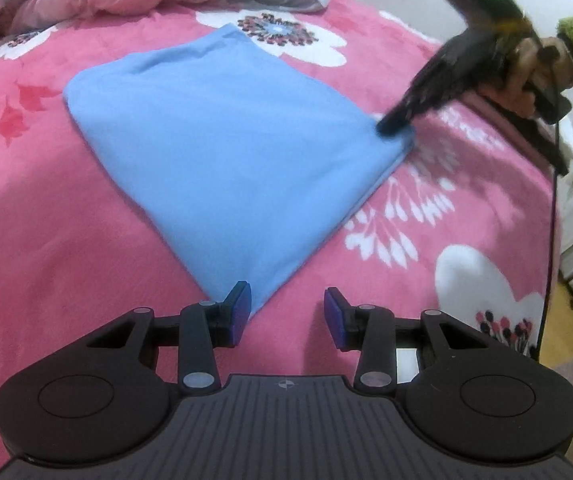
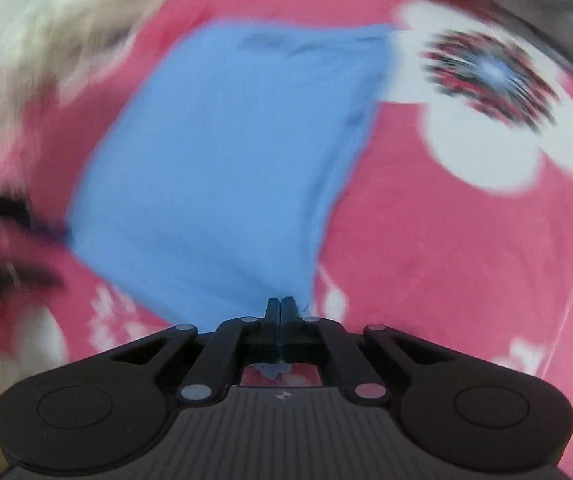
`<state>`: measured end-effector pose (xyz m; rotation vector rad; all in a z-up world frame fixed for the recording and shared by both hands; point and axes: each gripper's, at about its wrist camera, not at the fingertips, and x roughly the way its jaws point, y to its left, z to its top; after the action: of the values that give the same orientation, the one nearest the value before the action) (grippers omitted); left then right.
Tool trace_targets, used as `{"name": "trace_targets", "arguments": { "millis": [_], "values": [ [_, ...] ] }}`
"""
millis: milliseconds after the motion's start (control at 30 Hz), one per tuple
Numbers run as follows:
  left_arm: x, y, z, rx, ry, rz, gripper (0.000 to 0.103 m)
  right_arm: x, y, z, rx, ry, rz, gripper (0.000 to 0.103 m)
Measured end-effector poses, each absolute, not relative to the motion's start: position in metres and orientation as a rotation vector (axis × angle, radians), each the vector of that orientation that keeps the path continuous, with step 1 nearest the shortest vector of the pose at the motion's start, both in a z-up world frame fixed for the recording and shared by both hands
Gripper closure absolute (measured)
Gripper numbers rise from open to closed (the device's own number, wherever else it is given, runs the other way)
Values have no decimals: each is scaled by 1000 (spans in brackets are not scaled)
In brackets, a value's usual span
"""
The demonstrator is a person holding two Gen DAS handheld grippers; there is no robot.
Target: Fold clothes
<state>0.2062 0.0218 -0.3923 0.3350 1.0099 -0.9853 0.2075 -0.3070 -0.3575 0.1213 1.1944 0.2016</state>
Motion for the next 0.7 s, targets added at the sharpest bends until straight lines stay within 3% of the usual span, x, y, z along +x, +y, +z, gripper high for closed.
{"name": "trace_targets", "arguments": {
  "millis": [133,333,500,633,700],
  "values": [
    [199,26,-374,316,1024,-912,63,193,-321,-329,169,1103,119,102],
    [191,-8,-363,257,959,-882,63,192,-259,-331,4,1034,424,102],
    [187,-32,-400,282,1057,-813,63,188,-273,-360,-41,1126,445,102],
    [178,-14,-381,225,1069,-757,63,182,-316,-344,125,1161,384,101],
    [185,-3,-364,128,1069,-698,57,193,-341,-339,279,1139,350,89]
  ]
}}
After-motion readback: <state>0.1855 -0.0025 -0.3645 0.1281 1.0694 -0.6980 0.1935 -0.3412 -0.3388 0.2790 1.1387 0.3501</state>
